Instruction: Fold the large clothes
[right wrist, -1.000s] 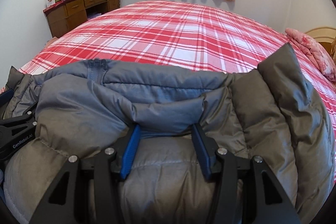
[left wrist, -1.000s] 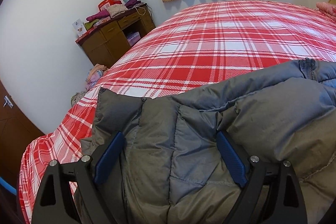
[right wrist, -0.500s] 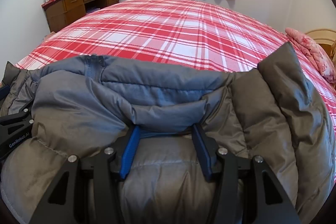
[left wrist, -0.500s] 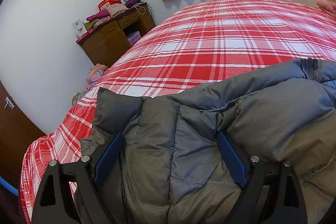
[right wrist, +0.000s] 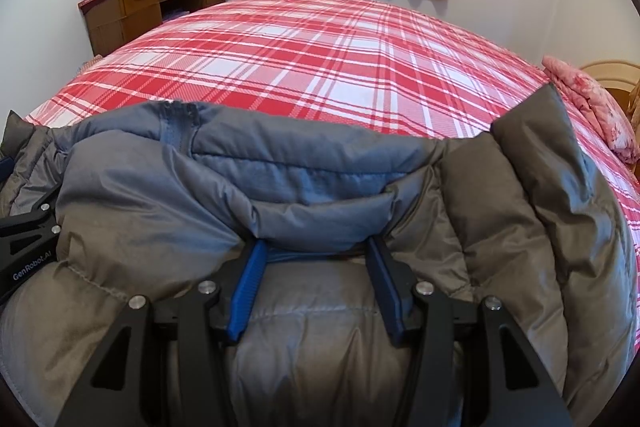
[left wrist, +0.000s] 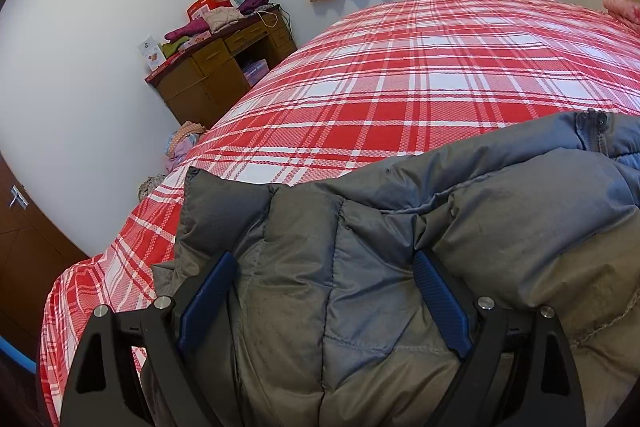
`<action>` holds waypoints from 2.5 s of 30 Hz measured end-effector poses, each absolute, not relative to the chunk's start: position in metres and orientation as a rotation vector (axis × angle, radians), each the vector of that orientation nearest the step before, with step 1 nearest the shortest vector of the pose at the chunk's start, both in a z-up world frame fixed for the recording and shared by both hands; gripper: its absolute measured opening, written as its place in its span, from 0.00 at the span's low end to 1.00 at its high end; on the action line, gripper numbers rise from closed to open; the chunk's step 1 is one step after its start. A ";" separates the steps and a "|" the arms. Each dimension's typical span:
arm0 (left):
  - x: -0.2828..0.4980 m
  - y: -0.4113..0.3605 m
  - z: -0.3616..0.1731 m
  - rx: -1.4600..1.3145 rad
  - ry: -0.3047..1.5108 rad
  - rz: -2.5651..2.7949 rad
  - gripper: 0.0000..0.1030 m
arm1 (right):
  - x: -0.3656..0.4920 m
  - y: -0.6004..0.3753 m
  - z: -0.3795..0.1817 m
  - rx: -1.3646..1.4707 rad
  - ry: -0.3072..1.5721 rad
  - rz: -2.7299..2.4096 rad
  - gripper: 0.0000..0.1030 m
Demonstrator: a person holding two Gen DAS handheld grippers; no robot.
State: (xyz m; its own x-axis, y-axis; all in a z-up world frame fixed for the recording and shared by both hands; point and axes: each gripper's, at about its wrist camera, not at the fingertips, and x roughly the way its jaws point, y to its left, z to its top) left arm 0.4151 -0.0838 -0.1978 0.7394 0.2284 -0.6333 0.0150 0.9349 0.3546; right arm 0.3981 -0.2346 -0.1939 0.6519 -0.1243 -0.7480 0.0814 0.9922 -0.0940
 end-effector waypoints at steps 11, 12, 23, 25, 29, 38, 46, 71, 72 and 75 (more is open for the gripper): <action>0.384 -0.048 -0.145 0.235 0.743 0.092 0.89 | 0.379 -0.222 -0.150 -0.015 0.772 -0.114 0.57; 0.379 -0.045 -0.141 0.226 0.728 0.089 0.89 | 0.376 -0.217 -0.146 -0.009 0.757 -0.105 0.60; 0.381 -0.049 -0.188 0.251 0.744 0.107 0.91 | 0.393 -0.189 -0.191 -0.055 0.858 -0.085 0.62; 0.384 -0.046 -0.190 0.233 0.755 0.100 0.92 | 0.396 -0.189 -0.194 -0.058 0.862 -0.087 0.62; 0.386 -0.042 -0.193 0.214 0.769 0.094 0.94 | 0.397 -0.189 -0.196 -0.057 0.866 -0.086 0.63; 0.386 -0.048 -0.195 0.241 0.775 0.110 0.94 | 0.398 -0.185 -0.198 -0.075 0.875 -0.094 0.63; 0.337 -0.004 -0.154 0.158 0.759 0.140 0.94 | 0.344 -0.189 -0.164 -0.117 0.840 -0.084 0.72; 0.255 0.036 -0.199 -0.107 0.853 -0.016 0.94 | 0.220 -0.184 -0.189 -0.181 0.753 -0.114 0.86; 0.256 0.037 -0.200 -0.123 0.849 -0.028 0.92 | 0.221 -0.183 -0.194 -0.195 0.747 -0.122 0.87; 0.255 0.036 -0.200 -0.149 0.829 -0.085 0.76 | 0.225 -0.180 -0.198 -0.210 0.762 -0.133 0.89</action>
State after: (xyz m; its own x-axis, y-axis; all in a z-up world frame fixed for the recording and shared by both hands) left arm 0.2550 0.0359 -0.1995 0.6728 -0.1335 -0.7277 0.0170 0.9861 -0.1651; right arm 0.2251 -0.1798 -0.1980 0.7163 -0.1951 -0.6699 0.0432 0.9707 -0.2365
